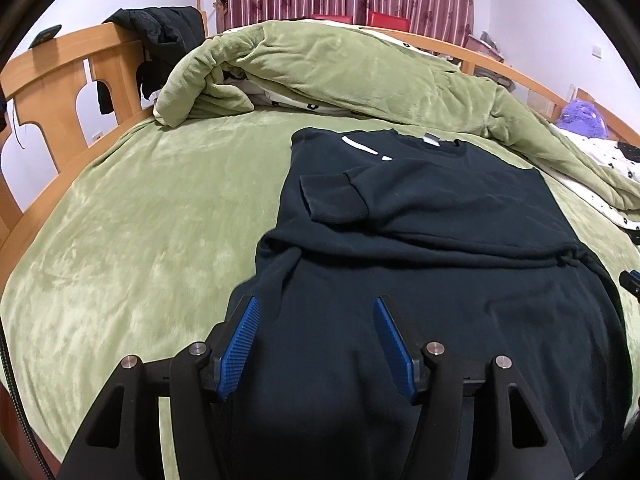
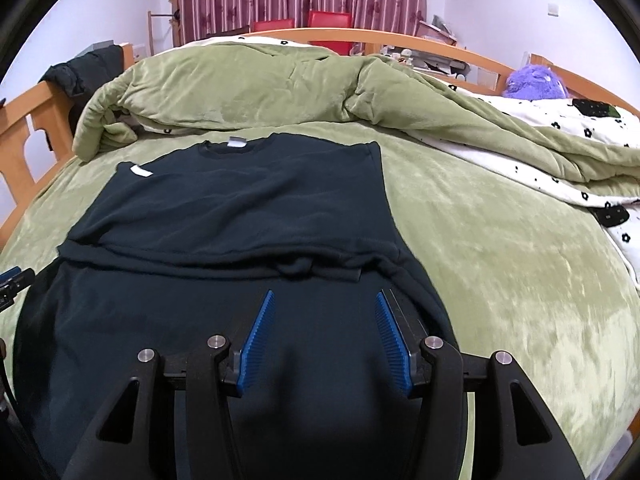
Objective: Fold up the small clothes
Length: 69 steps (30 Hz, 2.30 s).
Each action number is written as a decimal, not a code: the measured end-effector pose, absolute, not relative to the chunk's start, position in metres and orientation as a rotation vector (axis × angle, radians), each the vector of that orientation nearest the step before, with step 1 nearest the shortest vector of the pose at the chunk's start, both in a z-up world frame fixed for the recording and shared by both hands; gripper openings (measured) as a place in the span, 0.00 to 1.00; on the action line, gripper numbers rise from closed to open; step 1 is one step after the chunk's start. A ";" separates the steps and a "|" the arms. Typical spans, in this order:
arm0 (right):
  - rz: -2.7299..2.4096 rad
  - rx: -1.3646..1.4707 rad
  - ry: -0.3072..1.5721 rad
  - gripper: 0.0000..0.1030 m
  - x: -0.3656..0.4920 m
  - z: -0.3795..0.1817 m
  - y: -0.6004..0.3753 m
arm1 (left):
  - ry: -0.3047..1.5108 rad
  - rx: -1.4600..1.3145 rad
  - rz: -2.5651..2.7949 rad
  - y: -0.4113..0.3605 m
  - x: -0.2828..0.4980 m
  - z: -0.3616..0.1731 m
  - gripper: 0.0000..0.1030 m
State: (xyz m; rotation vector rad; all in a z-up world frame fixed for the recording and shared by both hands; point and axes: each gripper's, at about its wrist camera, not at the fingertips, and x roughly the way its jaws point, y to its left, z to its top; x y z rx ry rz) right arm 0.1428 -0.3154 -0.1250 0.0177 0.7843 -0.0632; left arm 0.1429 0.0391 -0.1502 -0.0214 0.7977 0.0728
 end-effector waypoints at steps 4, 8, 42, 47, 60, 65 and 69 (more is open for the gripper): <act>-0.078 0.017 0.802 0.50 0.118 -0.131 -0.318 | 0.806 -0.042 0.048 0.038 0.122 -0.150 0.56; -0.099 0.041 0.830 0.50 0.097 -0.136 -0.326 | 0.798 -0.034 0.041 0.032 0.106 -0.147 0.56; -0.133 0.131 0.780 0.49 0.033 -0.130 -0.342 | 0.753 -0.035 0.061 0.016 0.058 -0.132 0.72; -0.121 0.115 0.772 0.49 0.028 -0.132 -0.339 | 0.756 -0.027 0.062 0.012 0.057 -0.134 0.72; -0.121 0.111 0.767 0.49 0.028 -0.133 -0.339 | 0.755 -0.012 0.064 0.008 0.058 -0.136 0.72; -0.124 0.113 0.767 0.49 0.029 -0.135 -0.338 | 0.757 -0.015 0.061 0.008 0.059 -0.137 0.72; -0.125 0.113 0.770 0.49 0.030 -0.135 -0.339 | 0.758 -0.017 0.061 0.009 0.059 -0.137 0.72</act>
